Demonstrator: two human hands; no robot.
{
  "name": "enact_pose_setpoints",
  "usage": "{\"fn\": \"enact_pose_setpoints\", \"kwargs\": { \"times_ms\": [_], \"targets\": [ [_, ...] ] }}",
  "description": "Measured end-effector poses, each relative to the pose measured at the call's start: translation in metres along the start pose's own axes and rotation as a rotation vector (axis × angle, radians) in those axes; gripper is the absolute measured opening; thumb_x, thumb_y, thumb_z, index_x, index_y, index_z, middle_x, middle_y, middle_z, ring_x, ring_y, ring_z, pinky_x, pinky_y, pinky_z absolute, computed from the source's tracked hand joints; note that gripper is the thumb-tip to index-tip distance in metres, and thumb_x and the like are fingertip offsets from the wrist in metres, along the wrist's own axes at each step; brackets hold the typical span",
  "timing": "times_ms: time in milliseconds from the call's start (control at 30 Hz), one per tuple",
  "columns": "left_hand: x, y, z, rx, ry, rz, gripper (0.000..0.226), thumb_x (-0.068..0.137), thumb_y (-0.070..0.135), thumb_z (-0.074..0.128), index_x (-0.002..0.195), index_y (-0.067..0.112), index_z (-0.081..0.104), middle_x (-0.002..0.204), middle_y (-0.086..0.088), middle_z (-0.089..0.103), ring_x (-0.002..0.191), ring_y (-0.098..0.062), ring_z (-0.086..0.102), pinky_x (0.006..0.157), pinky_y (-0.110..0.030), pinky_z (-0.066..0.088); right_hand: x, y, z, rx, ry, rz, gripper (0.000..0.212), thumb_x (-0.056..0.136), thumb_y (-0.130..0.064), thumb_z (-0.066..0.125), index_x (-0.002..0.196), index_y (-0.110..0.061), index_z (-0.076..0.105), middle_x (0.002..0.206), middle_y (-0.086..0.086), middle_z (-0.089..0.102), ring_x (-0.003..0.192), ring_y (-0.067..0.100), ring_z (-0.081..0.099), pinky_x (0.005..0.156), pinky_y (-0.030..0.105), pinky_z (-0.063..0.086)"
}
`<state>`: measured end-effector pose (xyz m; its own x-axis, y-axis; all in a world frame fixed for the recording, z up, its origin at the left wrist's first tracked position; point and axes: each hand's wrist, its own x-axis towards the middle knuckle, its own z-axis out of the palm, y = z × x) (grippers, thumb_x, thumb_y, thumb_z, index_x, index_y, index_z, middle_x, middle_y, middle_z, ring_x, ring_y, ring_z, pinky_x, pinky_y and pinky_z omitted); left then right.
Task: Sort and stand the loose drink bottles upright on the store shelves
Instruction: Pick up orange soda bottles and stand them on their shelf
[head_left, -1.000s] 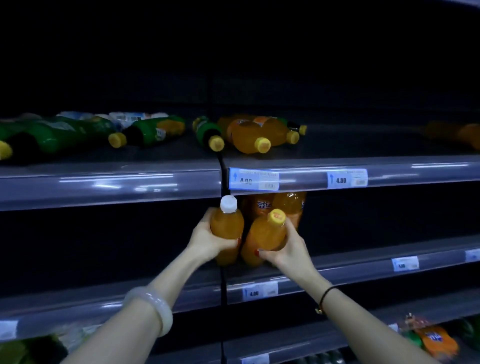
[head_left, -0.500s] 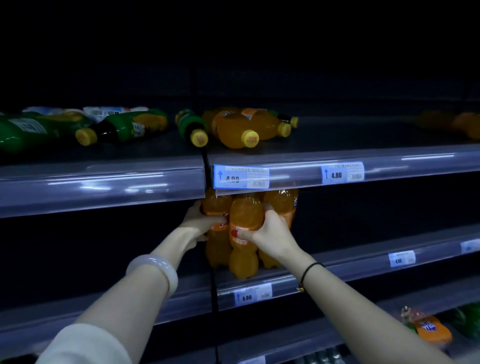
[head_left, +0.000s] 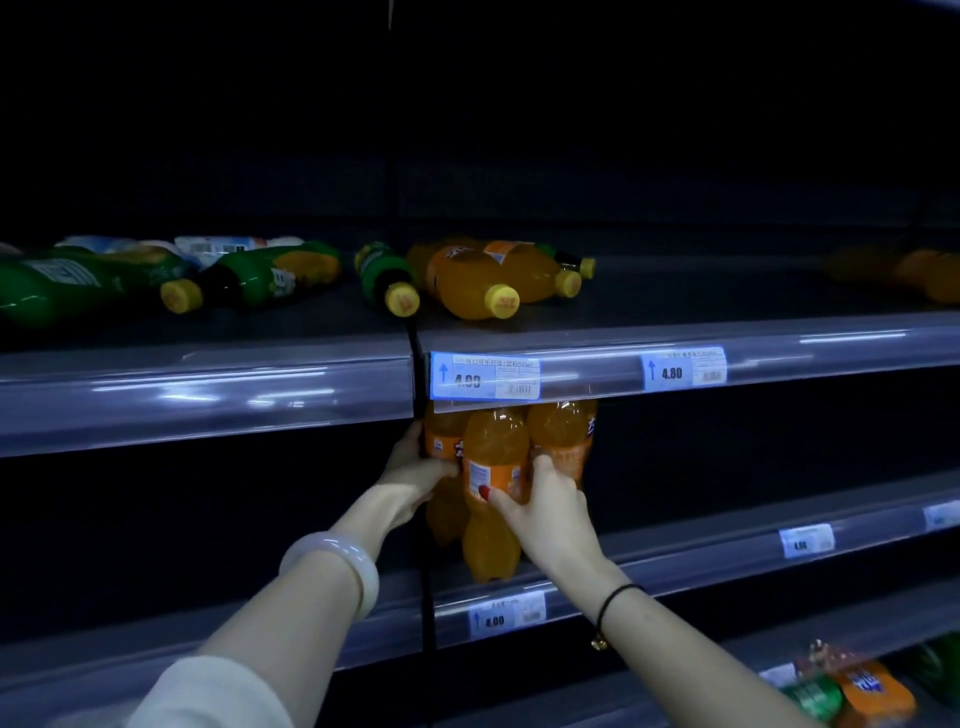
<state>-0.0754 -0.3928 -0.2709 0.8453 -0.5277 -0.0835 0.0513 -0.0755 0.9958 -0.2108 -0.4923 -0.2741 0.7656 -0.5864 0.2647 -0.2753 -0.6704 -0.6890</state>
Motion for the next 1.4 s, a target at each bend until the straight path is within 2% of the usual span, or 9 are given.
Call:
{"fn": "enact_pose_setpoints", "kwargs": {
  "times_ms": [133, 267, 467, 633, 867, 1033, 1133, 1267, 1400],
  "targets": [
    [-0.013, -0.009, 0.007, 0.126, 0.151, 0.127, 0.07, 0.074, 0.0, 0.071, 0.136, 0.016, 0.042, 0.128, -0.008, 0.057, 0.115, -0.024, 0.055, 0.098, -0.036, 0.044, -0.006, -0.005, -0.008, -0.138, 0.046, -0.029, 0.039, 0.084, -0.049, 0.061, 0.104, -0.017, 0.051, 0.105, 0.002, 0.065, 0.095, 0.022, 0.065, 0.076, 0.036, 0.056],
    [-0.041, -0.001, 0.016, 0.243, 0.394, 0.384, 0.046, 0.075, 0.009, 0.07, 0.117, 0.015, 0.054, 0.119, -0.006, 0.056, 0.112, -0.02, 0.055, 0.089, -0.026, 0.041, -0.017, -0.017, -0.024, -0.206, 0.17, -0.185, 0.029, 0.091, -0.046, 0.052, 0.102, -0.019, 0.048, 0.096, -0.005, 0.055, 0.08, 0.013, 0.054, 0.061, 0.023, 0.04],
    [-0.117, 0.031, 0.028, 0.513, 0.24, 0.763, 0.006, 0.078, 0.02, 0.058, 0.084, 0.02, 0.058, 0.084, 0.006, 0.058, 0.076, -0.009, 0.055, 0.071, -0.024, 0.049, -0.041, -0.044, -0.058, 0.0, 0.138, -0.417, 0.011, 0.092, -0.029, 0.052, 0.098, -0.022, 0.057, 0.092, -0.008, 0.06, 0.08, 0.009, 0.058, 0.07, 0.029, 0.052],
    [-0.125, 0.114, 0.03, 0.435, 0.332, 0.949, 0.01, 0.079, 0.019, 0.058, 0.088, 0.016, 0.06, 0.087, 0.004, 0.06, 0.081, -0.005, 0.054, 0.073, -0.016, 0.044, -0.005, -0.102, -0.104, 0.228, 0.35, -0.522, 0.006, 0.088, -0.014, 0.057, 0.092, -0.019, 0.057, 0.089, -0.003, 0.055, 0.08, 0.007, 0.054, 0.072, 0.016, 0.041],
    [-0.047, 0.179, 0.013, 0.727, 0.102, 0.657, 0.065, 0.076, -0.008, 0.05, 0.137, 0.011, 0.043, 0.139, -0.01, 0.047, 0.131, -0.023, 0.042, 0.105, -0.024, 0.033, 0.073, -0.13, -0.097, -0.004, 0.046, -0.268, 0.044, 0.088, -0.026, 0.059, 0.13, -0.018, 0.046, 0.115, 0.01, 0.063, 0.108, 0.031, 0.06, 0.088, 0.035, 0.049],
    [-0.013, 0.181, 0.014, 0.806, 0.054, 0.672, 0.094, 0.07, -0.001, 0.067, 0.147, 0.024, 0.021, 0.154, -0.01, 0.025, 0.145, -0.023, 0.019, 0.119, -0.037, 0.021, 0.075, -0.128, -0.115, 0.249, 0.316, -0.385, 0.019, 0.084, -0.03, 0.064, 0.101, -0.02, 0.062, 0.085, -0.004, 0.065, 0.083, 0.014, 0.062, 0.074, 0.027, 0.049],
    [-0.008, 0.194, 0.023, 0.621, 0.219, 0.799, 0.088, 0.066, 0.006, 0.076, 0.141, 0.02, 0.033, 0.137, -0.011, 0.043, 0.128, -0.026, 0.043, 0.106, -0.025, 0.032, 0.09, -0.143, -0.139, 0.518, 0.36, -0.489, 0.018, 0.081, -0.031, 0.066, 0.074, -0.015, 0.061, 0.064, -0.006, 0.057, 0.062, 0.007, 0.051, 0.061, 0.026, 0.042],
    [-0.014, 0.211, 0.021, 0.522, 0.262, 0.862, 0.076, 0.062, 0.011, 0.081, 0.13, 0.017, 0.046, 0.117, -0.008, 0.05, 0.109, -0.022, 0.05, 0.085, -0.019, 0.032, 0.139, -0.121, -0.166, 0.503, 0.451, -0.227, 0.034, 0.091, -0.044, 0.051, 0.09, -0.013, 0.064, 0.085, 0.005, 0.063, 0.082, 0.019, 0.061, 0.069, 0.033, 0.045],
    [-0.017, 0.217, 0.018, 0.498, 0.249, 0.881, 0.074, 0.061, 0.016, 0.083, 0.126, 0.023, 0.047, 0.113, -0.005, 0.046, 0.103, -0.015, 0.045, 0.076, -0.005, 0.031, 0.176, -0.078, -0.138, -0.13, -0.047, 0.14, 0.069, 0.08, -0.048, 0.065, 0.135, -0.014, 0.042, 0.131, 0.014, 0.054, 0.118, 0.036, 0.054, 0.097, 0.041, 0.047]
  ]
}}
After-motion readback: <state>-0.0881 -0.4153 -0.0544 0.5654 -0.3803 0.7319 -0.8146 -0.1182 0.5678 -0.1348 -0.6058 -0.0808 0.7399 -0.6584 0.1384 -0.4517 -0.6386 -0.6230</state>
